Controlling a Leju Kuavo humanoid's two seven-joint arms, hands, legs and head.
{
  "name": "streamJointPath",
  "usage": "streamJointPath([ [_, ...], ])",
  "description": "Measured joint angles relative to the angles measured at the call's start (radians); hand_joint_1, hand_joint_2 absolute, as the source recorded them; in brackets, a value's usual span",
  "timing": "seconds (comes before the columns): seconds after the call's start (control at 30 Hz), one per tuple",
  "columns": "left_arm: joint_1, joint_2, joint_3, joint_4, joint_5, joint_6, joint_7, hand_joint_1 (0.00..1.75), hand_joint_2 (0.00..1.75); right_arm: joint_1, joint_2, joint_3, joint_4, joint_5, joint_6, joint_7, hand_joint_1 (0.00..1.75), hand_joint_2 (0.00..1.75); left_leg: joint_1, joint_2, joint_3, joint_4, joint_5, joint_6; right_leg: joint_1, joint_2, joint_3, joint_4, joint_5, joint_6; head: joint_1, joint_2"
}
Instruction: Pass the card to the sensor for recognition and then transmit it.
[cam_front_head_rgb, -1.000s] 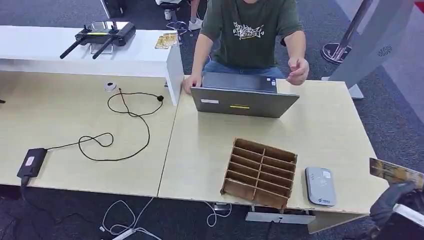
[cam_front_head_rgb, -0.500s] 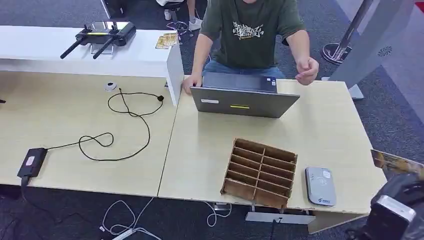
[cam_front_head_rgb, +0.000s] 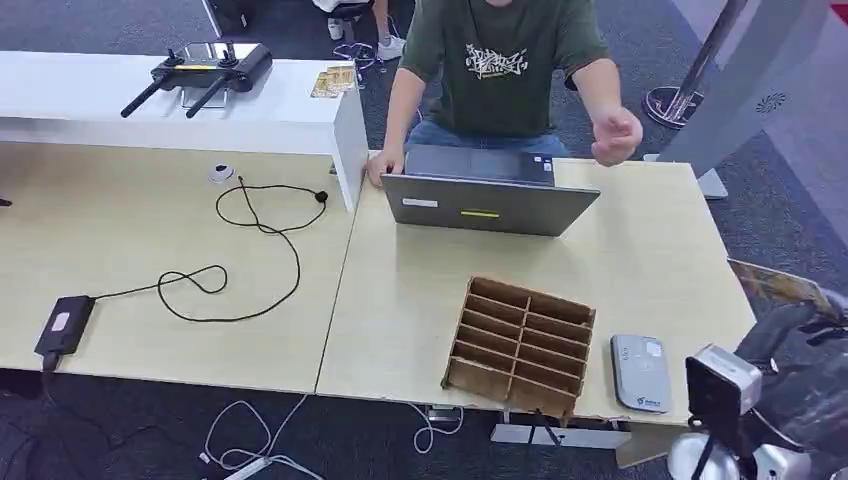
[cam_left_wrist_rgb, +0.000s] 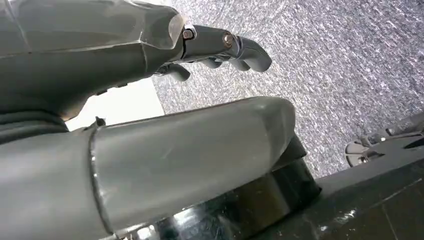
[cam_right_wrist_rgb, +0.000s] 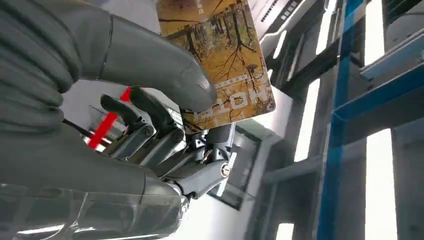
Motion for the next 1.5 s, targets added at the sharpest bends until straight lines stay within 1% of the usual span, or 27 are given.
streamJointPath([
  [0.3, -0.003, 0.000, 0.001, 0.000, -0.027, -0.013, 0.000, 0.00, 0.00, -0.082, 0.016, -0.049, 0.054, 0.175, 0.000, -0.099, 1.75, 1.75, 0.000, 0.000, 0.000, 0.000, 0.000, 0.000, 0.000, 0.000, 0.000, 0.000, 0.000, 0.000, 0.000, 0.000],
  [0.4, -0.004, 0.000, 0.001, 0.000, -0.038, -0.013, 0.002, 0.00, 0.00, -0.112, 0.021, -0.065, 0.066, 0.229, 0.000, -0.111, 1.75, 1.75, 0.000, 0.000, 0.000, 0.000, 0.000, 0.000, 0.000, 0.000, 0.000, 0.000, 0.000, 0.000, 0.000, 0.000],
  [0.47, -0.005, -0.001, 0.000, 0.000, -0.065, 0.009, -0.023, 0.00, 0.00, -0.136, 0.025, -0.075, 0.072, 0.263, 0.000, -0.121, 1.75, 1.75, 0.000, 0.000, 0.000, 0.000, 0.000, 0.000, 0.000, 0.000, 0.000, 0.000, 0.000, 0.000, 0.000, 0.000],
  [0.53, -0.010, -0.007, -0.001, 0.000, -0.082, 0.026, -0.030, 0.00, 0.00, -0.167, 0.032, -0.088, 0.081, 0.304, 0.000, -0.129, 1.75, 1.75, 0.000, 0.000, 0.000, 0.000, 0.000, 0.000, 0.000, 0.000, 0.000, 0.000, 0.000, 0.000, 0.000, 0.000],
  [0.6, -0.013, -0.013, -0.001, 0.000, -0.088, 0.029, -0.030, 0.00, 0.00, -0.187, 0.037, -0.089, 0.090, 0.346, 0.000, -0.126, 1.75, 1.75, 0.000, 0.000, 0.000, 0.000, 0.000, 0.000, 0.000, 0.000, 0.000, 0.000, 0.000, 0.000, 0.000, 0.000],
  [0.63, -0.014, -0.015, -0.001, 0.000, -0.088, 0.029, -0.032, 0.00, 0.00, -0.197, 0.039, -0.089, 0.094, 0.366, 0.000, -0.115, 1.75, 1.75, 0.000, 0.000, 0.000, 0.000, 0.000, 0.000, 0.000, 0.000, 0.000, 0.000, 0.000, 0.000, 0.000, 0.000],
  [0.7, -0.014, -0.016, 0.000, 0.000, -0.088, 0.031, -0.036, 0.00, 0.00, -0.218, 0.044, -0.088, 0.110, 0.419, 0.000, -0.086, 1.75, 1.75, 0.000, 0.000, 0.000, 0.000, 0.000, 0.000, 0.000, 0.000, 0.000, 0.001, 0.000, 0.000, 0.000, 0.000],
  [0.8, -0.014, -0.016, 0.003, 0.000, -0.101, 0.032, -0.041, 0.00, 0.00, -0.248, 0.051, -0.069, 0.138, 0.495, 0.000, -0.020, 1.75, 1.75, 0.000, 0.000, 0.000, 0.000, 0.000, 0.000, 0.000, 0.000, 0.000, 0.001, 0.000, 0.000, 0.000, 0.000],
  [0.87, -0.014, -0.016, 0.007, 0.000, -0.101, 0.037, -0.046, 0.00, 0.00, -0.271, 0.058, -0.058, 0.162, 0.529, 0.000, -0.006, 1.75, 1.75, 0.000, 0.000, 0.000, 0.000, 0.000, 0.000, 0.000, 0.000, 0.000, 0.001, 0.000, 0.000, 0.000, 0.000],
  [1.03, -0.014, -0.016, 0.019, 0.000, -0.101, 0.040, -0.051, 0.00, 0.00, -0.326, 0.064, -0.007, 0.230, 0.595, 0.000, 0.098, 1.75, 1.75, 0.000, 0.000, 0.000, 0.000, 0.001, -0.001, 0.000, 0.000, 0.000, 0.001, 0.000, 0.000, 0.000, 0.000],
  [1.13, -0.014, -0.016, 0.023, 0.000, -0.105, 0.040, -0.052, 0.00, 0.00, -0.352, 0.063, 0.042, 0.277, 0.631, 0.000, 0.194, 1.75, 1.75, 0.000, 0.000, 0.000, 0.000, 0.001, -0.001, 0.000, 0.000, 0.000, 0.001, 0.000, 0.000, 0.000, 0.000],
  [1.2, -0.014, -0.016, 0.025, 0.000, -0.118, 0.039, -0.055, 0.00, 0.00, -0.365, 0.052, 0.088, 0.304, 0.655, 0.000, 0.290, 1.75, 1.75, 0.000, 0.000, 0.000, 0.000, 0.001, -0.001, 0.000, 0.000, 0.000, 0.001, 0.000, 0.000, 0.000, 0.000],
  [1.23, -0.014, -0.016, 0.025, 0.000, -0.123, 0.039, -0.055, 0.00, 0.00, -0.374, 0.045, 0.110, 0.319, 0.664, 0.000, 0.324, 1.75, 1.75, 0.000, 0.000, 0.000, 0.000, 0.001, -0.001, 0.000, 0.000, 0.000, 0.001, 0.000, 0.000, 0.000, 0.000],
  [1.3, -0.014, -0.016, 0.025, 0.000, -0.130, 0.037, -0.055, 0.00, 0.00, -0.393, 0.027, 0.155, 0.354, 0.683, 0.000, 0.384, 1.75, 1.75, 0.000, 0.000, 0.000, 0.000, 0.001, -0.001, 0.000, 0.000, 0.000, 0.001, 0.000, 0.000, 0.000, 0.000],
  [1.43, -0.014, -0.016, 0.025, 0.000, -0.146, 0.030, -0.055, 0.00, 0.00, -0.432, -0.014, 0.231, 0.419, 0.703, 0.000, 0.473, 1.75, 1.75, 0.000, 0.000, 0.000, 0.000, 0.001, -0.001, 0.000, 0.000, 0.000, 0.001, 0.000, 0.000, 0.000, 0.000],
  [1.5, -0.014, -0.017, 0.025, 0.000, -0.158, 0.027, -0.054, 0.00, 0.00, -0.455, -0.044, 0.281, 0.461, 0.703, 0.000, 0.557, 1.75, 1.75, 0.000, 0.000, 0.000, 0.000, 0.001, -0.001, 0.000, 0.000, 0.000, 0.001, 0.000, 0.000, 0.000, 0.000],
])
